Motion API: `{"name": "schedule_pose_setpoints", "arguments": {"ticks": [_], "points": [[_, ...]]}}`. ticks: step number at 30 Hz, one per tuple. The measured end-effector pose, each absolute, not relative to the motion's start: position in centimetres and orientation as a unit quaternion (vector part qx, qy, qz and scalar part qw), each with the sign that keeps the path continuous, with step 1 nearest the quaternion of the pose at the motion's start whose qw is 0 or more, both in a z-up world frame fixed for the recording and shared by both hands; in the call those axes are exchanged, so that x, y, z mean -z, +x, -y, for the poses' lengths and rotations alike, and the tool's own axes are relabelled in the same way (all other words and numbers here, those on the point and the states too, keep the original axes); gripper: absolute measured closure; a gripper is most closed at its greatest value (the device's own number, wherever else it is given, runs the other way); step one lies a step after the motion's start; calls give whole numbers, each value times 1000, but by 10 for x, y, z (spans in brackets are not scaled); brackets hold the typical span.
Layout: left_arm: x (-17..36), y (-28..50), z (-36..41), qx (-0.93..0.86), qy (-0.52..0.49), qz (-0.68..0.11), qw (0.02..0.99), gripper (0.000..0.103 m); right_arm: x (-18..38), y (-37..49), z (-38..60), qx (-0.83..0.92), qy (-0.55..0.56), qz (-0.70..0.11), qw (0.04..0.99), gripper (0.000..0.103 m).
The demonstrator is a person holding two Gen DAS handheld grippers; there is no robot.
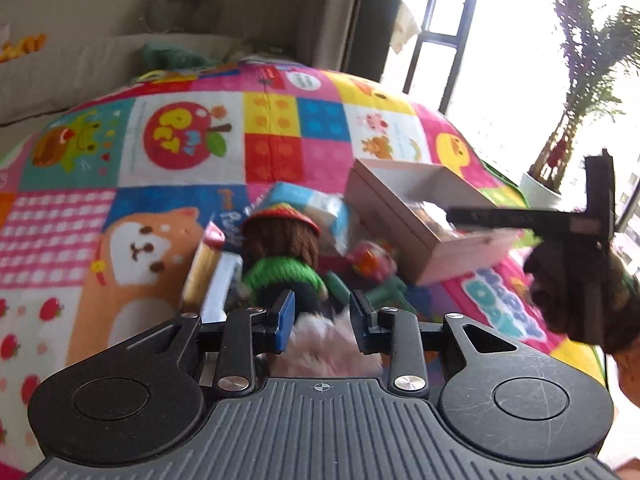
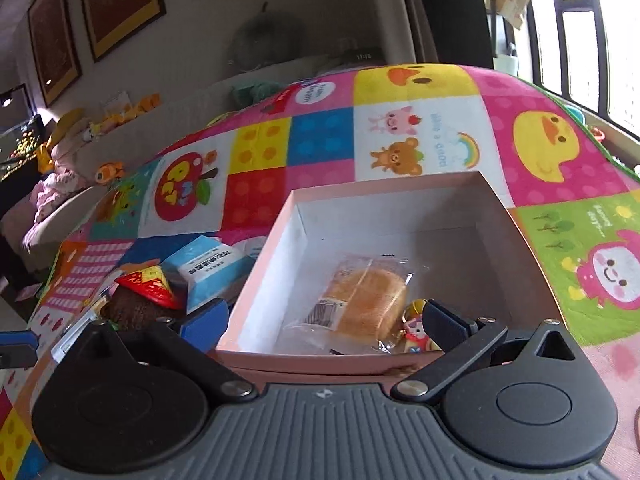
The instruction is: Organize objects
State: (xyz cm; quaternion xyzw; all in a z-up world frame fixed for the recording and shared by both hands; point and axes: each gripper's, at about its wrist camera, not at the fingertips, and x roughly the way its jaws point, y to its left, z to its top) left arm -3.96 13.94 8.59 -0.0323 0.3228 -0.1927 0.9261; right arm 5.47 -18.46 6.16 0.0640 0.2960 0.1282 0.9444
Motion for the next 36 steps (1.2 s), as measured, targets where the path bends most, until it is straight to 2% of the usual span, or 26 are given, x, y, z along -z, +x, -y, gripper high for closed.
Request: {"name": "schedule_pose_setpoints", "arguments": {"ticks": [3,5,11,16,19,24,27,32,36], "points": [[-79,-54,-135,190,-45,-321,927,70,-74,43,183,-68,11,-250,966,0],[-73,-57,-131,193,-60,-322,925,70,-78,44,204,-18,13,-234,972,0],[-72,-40,-89,238,-60,-297,923,70,-57,65,267,20,114,-305,945,0],[-60,-5,-53,212,-3,-292,933,70,-50,64,246,-28,139,-316,938,0],[-44,15,-44,212,32,-323,922,70,-52,59,237,-74,146,-319,934,0],[-29,24,-42,240,50,-358,901,69,-64,28,224,-90,83,-292,949,0],[-31,18,-38,289,21,-388,875,69,-66,10,222,-92,56,-286,952,0],[-31,9,-21,235,98,-339,906,69,-57,-13,213,-91,18,-291,952,0],[-30,25,-23,233,109,-350,901,69,-40,-25,204,-105,12,-320,942,0]]}}
